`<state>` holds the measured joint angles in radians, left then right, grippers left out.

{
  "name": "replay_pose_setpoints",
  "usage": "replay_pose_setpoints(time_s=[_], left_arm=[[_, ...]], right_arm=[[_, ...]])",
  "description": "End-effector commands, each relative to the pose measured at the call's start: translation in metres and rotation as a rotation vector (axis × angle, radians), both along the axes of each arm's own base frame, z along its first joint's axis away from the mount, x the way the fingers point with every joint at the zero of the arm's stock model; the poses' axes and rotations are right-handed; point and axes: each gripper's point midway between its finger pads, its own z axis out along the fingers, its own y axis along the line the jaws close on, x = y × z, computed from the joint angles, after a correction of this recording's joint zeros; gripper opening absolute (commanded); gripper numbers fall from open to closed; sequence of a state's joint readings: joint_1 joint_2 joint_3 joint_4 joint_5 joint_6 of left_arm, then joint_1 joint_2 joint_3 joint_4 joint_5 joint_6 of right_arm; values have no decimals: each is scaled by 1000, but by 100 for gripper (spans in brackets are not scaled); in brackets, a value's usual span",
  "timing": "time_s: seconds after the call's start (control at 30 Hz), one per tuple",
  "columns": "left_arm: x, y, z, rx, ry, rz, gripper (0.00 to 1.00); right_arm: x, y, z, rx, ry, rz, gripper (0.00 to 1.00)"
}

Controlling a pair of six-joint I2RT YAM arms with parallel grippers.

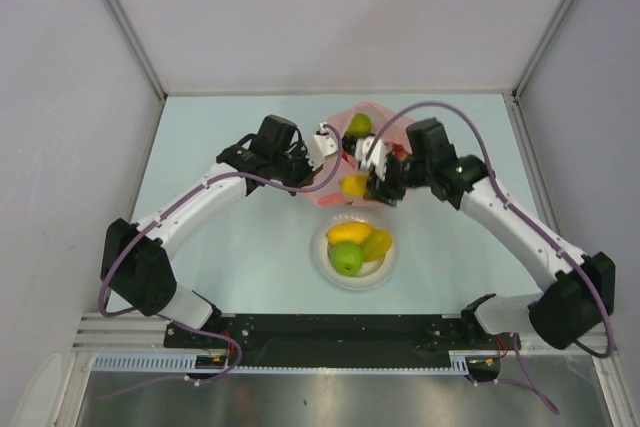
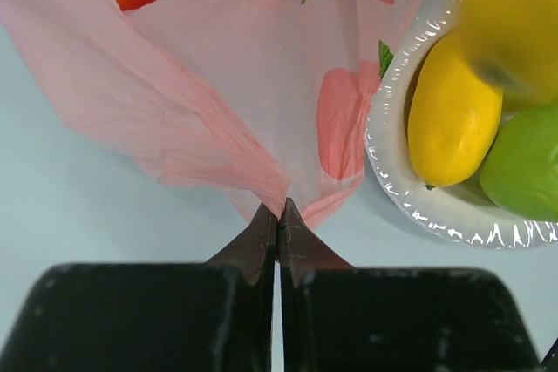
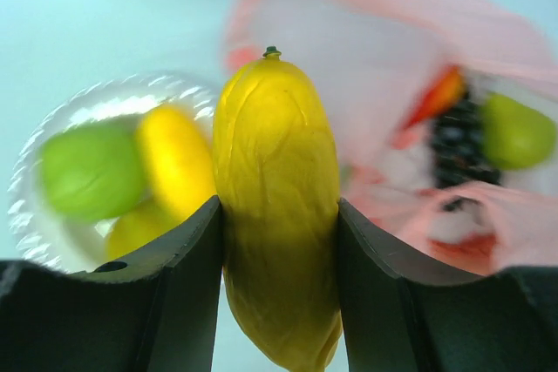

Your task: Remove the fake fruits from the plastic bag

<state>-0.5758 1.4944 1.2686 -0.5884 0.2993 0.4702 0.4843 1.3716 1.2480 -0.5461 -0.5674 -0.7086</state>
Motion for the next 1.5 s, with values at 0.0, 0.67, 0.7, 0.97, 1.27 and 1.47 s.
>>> replay_pose_setpoints(time_s=[0.0, 0.67, 0.7, 0.97, 1.27, 1.47], left_arm=[[0, 0, 8, -32, -32, 13, 0], [-5, -11, 8, -98, 35, 30, 0], [-5, -11, 8, -97, 38, 29, 0], [-5, -14, 7, -102, 55, 28, 0], [-8, -19, 0, -121, 89, 23, 0], [-7, -20, -3, -119, 97, 22, 0]], right_arm=[[-79, -6, -35, -151, -78, 293, 25], [-154, -17, -130, -341, -365, 583, 32], [-153, -18, -135, -346, -363, 576, 33], [-144, -19, -130, -339, -414, 509, 61], [-158, -27, -114, -289, -416, 497, 73], [-161, -23, -117, -261, -357, 479, 56]])
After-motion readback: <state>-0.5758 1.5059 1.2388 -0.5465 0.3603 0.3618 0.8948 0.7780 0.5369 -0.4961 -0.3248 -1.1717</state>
